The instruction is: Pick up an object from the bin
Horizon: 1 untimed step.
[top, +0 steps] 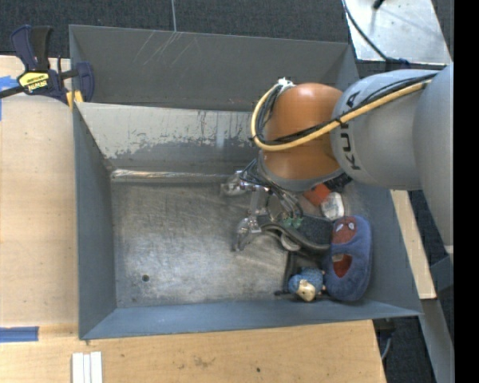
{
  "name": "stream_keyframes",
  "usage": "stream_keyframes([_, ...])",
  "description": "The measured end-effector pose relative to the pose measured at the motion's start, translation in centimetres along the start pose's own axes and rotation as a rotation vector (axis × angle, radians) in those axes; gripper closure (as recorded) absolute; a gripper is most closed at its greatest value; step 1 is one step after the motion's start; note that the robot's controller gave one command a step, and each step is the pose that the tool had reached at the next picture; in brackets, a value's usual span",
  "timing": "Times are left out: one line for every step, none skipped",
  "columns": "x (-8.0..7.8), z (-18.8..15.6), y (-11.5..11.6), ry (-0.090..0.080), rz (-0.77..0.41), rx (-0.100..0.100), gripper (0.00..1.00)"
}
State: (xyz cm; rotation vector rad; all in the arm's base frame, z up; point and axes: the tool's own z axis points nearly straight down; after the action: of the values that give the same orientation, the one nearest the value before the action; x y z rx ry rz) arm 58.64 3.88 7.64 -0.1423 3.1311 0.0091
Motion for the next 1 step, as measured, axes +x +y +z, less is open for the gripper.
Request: stream_keyframes([-3.43,-2.22,1.4,-0.001,0.218,0.005,0.0])
